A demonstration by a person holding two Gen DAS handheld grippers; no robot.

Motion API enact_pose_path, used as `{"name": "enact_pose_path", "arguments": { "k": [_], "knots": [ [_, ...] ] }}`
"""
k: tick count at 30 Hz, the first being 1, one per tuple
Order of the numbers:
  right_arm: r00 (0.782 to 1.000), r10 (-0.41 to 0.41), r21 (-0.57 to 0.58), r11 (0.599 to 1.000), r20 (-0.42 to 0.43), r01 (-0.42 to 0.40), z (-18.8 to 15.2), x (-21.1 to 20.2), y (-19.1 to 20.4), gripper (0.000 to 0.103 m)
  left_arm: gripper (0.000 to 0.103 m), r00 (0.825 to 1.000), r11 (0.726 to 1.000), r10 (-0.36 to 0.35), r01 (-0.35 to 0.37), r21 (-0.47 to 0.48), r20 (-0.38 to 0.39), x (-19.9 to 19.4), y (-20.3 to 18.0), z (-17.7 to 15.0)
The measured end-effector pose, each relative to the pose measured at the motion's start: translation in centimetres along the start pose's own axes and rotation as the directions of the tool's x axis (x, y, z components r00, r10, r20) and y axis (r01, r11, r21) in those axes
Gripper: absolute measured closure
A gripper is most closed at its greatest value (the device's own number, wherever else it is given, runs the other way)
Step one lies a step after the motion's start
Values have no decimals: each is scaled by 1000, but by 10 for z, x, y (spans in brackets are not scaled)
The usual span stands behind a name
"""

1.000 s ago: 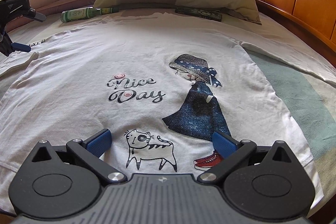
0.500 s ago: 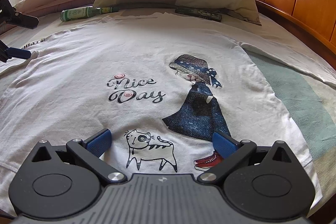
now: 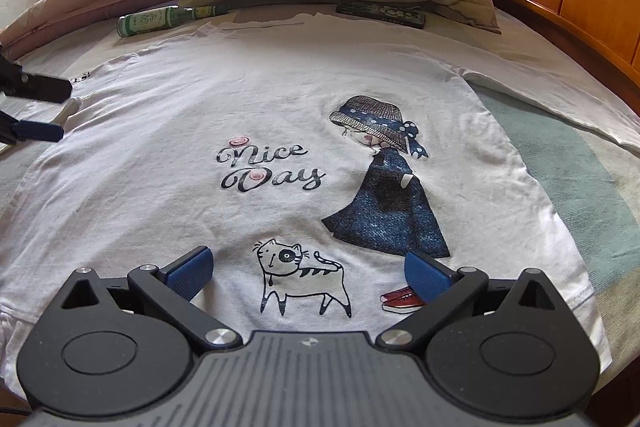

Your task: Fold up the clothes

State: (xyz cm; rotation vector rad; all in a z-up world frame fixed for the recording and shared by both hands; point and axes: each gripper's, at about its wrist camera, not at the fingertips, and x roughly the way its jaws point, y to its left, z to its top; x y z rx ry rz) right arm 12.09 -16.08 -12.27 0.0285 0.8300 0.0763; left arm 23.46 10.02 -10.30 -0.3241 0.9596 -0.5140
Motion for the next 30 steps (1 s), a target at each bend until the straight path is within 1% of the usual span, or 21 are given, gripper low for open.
{"name": "enact_pose_path", "arguments": {
  "k": [1,4,6,7,8,9,10,11,13,16,19,22,25,27,28,30],
  "knots": [
    [1000,6,7,1000,-2,-6,0,-3,0,0,3,999,999,34,-34,4,-16,2,0,-6],
    [1000,23,15,1000,18,-23,3,-14,2,0,3,999,999,43,-43,-21,21,-26,12,-13],
    [999,24,2,1000,42,-24,5,-21,6,0,3,993,997,78,-75,-31,85,-50,26,-9],
    [998,27,-5,1000,50,-26,6,-23,8,0,3,985,992,119,-114,-47,125,-64,37,-5],
    [998,30,-9,1000,57,-30,7,-26,10,0,3,972,985,165,-156,-68,165,-79,49,-1],
    [998,34,-9,999,62,-34,7,-28,12,0,3,955,972,228,-213,-96,189,-90,65,1],
    [997,38,-7,999,65,-38,7,-30,13,0,3,933,954,294,-272,-126,208,-101,80,2],
    [997,42,-6,999,69,-42,7,-32,14,0,3,906,931,358,-329,-157,225,-111,96,4],
    [996,56,4,998,67,-56,6,-33,15,0,3,867,880,457,-407,-243,201,-126,133,-1],
    [995,74,-3,997,63,-74,5,-32,20,0,3,837,832,525,-466,-302,155,-139,174,-20],
    [995,78,-26,997,54,-77,4,-30,26,0,3,817,798,554,-468,-378,158,-158,198,-46],
    [996,82,-26,996,43,-81,2,-27,28,0,3,831,806,523,-411,-427,188,-179,203,-55],
    [996,83,-20,996,29,-82,2,-23,29,0,3,816,803,543,-433,-410,200,-185,192,-45],
    [996,88,-19,996,27,-87,1,-22,30,0,3,823,820,526,-424,-384,214,-182,180,-36],
    [996,86,-21,996,29,-85,2,-23,30,0,3,831,831,512,-415,-369,219,-178,173,-30],
    [996,79,-26,997,34,-78,2,-24,29,0,3,847,863,478,-403,-305,233,-164,146,-20]
  ]
}}
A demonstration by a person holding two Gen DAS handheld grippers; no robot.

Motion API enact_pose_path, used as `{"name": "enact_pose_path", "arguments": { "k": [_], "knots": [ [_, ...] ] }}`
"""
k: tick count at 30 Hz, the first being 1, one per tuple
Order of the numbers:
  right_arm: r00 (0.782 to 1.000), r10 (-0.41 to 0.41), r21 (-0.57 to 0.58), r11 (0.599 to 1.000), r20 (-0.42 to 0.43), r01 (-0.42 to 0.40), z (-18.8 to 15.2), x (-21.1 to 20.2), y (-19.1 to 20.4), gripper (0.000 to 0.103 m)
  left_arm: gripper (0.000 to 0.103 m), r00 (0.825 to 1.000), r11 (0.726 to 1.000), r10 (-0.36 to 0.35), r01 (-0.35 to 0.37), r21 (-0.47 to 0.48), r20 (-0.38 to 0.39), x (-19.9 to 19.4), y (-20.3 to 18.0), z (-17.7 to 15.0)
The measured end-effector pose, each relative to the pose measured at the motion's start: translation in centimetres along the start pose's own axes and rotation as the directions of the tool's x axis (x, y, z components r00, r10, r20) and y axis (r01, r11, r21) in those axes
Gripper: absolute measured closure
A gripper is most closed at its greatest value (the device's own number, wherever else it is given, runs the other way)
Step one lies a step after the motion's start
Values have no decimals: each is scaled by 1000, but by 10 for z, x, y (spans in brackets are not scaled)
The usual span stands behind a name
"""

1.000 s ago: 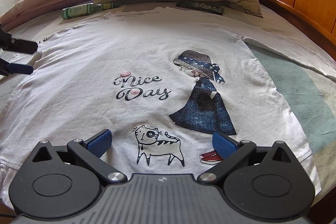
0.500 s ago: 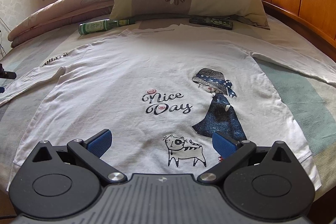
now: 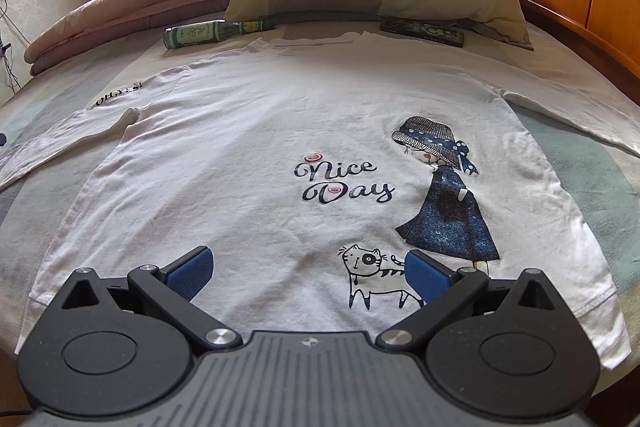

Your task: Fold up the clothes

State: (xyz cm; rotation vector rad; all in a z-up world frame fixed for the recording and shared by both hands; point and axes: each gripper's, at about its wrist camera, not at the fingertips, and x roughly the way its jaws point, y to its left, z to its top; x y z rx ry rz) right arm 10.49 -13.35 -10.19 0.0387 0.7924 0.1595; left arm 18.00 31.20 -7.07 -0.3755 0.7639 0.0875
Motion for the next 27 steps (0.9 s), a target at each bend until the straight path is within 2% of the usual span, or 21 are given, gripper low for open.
{"name": "enact_pose_path", "arguments": {
  "k": [3,5,6,9,12,18,22,25,27],
  "knots": [
    [1000,-15,2,1000,2,15,2,-1,-6,0,3,996,989,-90,90,113,-4,2,-58,-11],
    [1000,-28,7,1000,5,28,4,-2,-13,0,3,986,967,-166,168,192,-24,4,-99,-24],
    [999,-37,8,999,10,37,6,-2,-17,0,2,975,945,-216,221,243,-48,5,-125,-34],
    [998,-64,4,998,11,64,9,0,-33,0,2,951,874,-289,308,376,-106,9,-185,-62],
    [996,-89,8,996,-5,89,11,6,-52,0,2,940,803,-314,336,493,-130,12,-233,-89],
    [995,-67,73,995,-79,72,-8,13,-85,0,2,910,740,-360,412,532,-205,26,-275,-131],
    [998,-1,98,995,-66,7,-9,1,-107,0,2,923,763,-304,385,519,-238,41,-279,-149],
    [998,52,188,981,-27,-46,1,-7,-141,0,2,937,767,-284,349,539,-202,36,-283,-156],
    [998,55,252,966,12,-56,11,-9,-171,0,2,947,775,-262,321,544,-185,32,-289,-157]
  ]
}}
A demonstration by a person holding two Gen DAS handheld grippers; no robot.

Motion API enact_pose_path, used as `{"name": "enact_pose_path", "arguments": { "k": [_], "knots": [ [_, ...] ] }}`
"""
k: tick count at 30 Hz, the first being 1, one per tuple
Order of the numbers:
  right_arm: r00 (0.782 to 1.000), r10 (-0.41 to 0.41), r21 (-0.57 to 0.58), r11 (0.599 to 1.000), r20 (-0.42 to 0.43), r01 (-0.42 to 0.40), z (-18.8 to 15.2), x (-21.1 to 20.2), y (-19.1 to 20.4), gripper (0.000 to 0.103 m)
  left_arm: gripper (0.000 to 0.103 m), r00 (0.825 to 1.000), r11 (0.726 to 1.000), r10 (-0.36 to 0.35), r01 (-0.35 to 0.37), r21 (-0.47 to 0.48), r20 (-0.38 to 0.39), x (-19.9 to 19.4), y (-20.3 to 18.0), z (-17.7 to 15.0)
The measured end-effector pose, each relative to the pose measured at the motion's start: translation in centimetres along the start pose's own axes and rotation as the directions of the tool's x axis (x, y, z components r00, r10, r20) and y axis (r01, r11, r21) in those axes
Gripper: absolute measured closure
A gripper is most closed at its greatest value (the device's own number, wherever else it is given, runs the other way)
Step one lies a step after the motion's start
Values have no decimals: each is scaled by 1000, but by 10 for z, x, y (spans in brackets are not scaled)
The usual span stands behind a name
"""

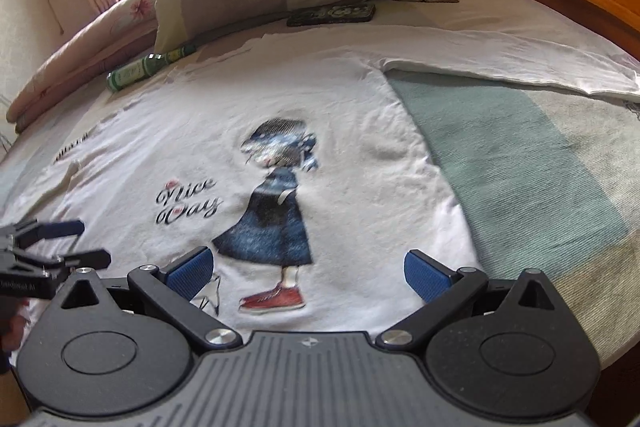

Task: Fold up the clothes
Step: 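Move the right gripper to the sleeve cuff near the headboard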

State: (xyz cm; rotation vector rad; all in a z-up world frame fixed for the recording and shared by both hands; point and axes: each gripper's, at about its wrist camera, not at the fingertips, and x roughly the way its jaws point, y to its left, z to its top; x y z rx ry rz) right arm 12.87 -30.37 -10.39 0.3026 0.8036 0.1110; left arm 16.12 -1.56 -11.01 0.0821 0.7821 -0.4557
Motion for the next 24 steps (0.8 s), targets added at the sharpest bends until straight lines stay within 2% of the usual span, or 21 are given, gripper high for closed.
{"name": "enact_pose_path", "arguments": {
  "k": [4,7,11,15,20,22,24],
  "knots": [
    [997,-72,60,996,40,69,39,4,-54,0,2,999,999,52,-52,16,8,-2,-16,5],
    [987,-119,15,993,112,118,74,7,-91,0,2,998,995,66,-67,73,24,1,-32,13],
    [952,-211,-2,976,220,217,125,18,-147,0,2,997,990,46,-53,132,58,4,-52,27],
    [926,-303,27,952,224,305,155,39,-202,0,2,997,992,31,-39,119,68,11,-63,39],
    [915,-376,81,927,150,367,139,51,-250,0,2,998,992,35,-40,121,45,22,-76,41],
    [917,-350,62,937,191,345,120,42,-252,0,2,999,991,35,-40,127,34,25,-82,41],
    [924,-329,24,943,193,331,107,32,-244,0,2,999,990,32,-35,140,27,24,-87,40]
  ]
}}
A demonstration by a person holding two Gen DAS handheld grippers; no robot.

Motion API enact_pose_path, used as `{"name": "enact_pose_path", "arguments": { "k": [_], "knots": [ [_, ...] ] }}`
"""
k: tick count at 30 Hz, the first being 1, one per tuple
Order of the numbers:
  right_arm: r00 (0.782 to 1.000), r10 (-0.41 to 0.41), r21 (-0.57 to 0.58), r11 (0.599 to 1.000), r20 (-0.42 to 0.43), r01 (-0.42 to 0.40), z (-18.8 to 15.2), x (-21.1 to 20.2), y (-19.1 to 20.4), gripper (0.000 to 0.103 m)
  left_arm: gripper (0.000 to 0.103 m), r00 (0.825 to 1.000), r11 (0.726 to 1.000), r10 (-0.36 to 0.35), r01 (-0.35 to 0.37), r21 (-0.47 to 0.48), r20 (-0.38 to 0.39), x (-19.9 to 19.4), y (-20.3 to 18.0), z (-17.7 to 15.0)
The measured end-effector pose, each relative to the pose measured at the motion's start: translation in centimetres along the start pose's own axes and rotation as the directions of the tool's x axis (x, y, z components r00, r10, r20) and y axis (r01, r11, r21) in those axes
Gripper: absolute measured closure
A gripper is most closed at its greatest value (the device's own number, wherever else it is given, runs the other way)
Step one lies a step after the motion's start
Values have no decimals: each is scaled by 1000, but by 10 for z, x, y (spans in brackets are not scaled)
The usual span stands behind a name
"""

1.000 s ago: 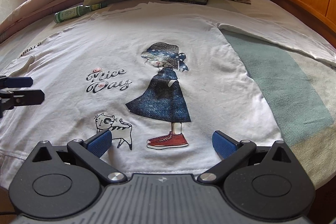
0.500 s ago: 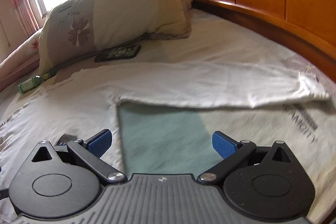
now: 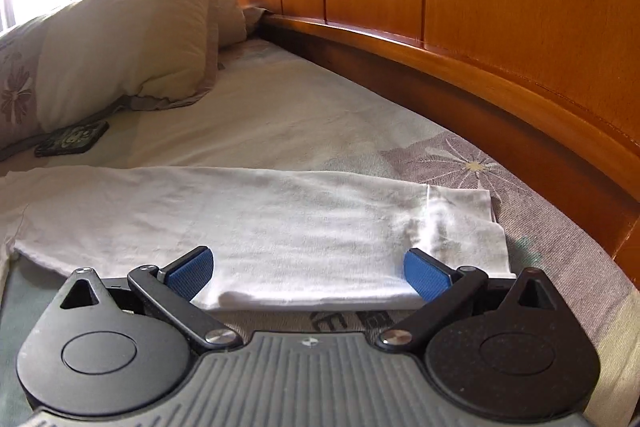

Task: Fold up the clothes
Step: 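Move the right gripper to the sleeve cuff near the headboard, then grasp the sleeve cuff with the right gripper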

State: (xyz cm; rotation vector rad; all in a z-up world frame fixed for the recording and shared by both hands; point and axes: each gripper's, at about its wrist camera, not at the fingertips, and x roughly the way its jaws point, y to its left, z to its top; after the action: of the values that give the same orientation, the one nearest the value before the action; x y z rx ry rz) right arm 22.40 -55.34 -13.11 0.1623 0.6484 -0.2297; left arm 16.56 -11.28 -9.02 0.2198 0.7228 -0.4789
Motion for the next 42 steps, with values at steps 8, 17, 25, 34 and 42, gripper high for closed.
{"name": "enact_pose_path", "arguments": {
  "k": [8,17,25,34,42],
  "knots": [
    [988,149,73,986,47,-153,-13,-49,-6,0,2,999,999,-31,31,16,8,-9,-13,1],
    [960,271,413,868,72,-276,-12,-23,-40,0,2,999,999,-35,35,38,-11,-5,-22,3],
    [954,274,700,658,121,-278,-6,-1,-69,0,2,999,998,-30,31,60,-17,1,-31,6],
    [963,134,741,616,235,-267,-8,8,-71,0,2,999,997,-34,35,67,-18,1,-33,4],
    [956,205,662,689,212,-295,-3,20,-39,0,2,999,997,-44,46,60,-22,7,-34,6]
  ]
}}
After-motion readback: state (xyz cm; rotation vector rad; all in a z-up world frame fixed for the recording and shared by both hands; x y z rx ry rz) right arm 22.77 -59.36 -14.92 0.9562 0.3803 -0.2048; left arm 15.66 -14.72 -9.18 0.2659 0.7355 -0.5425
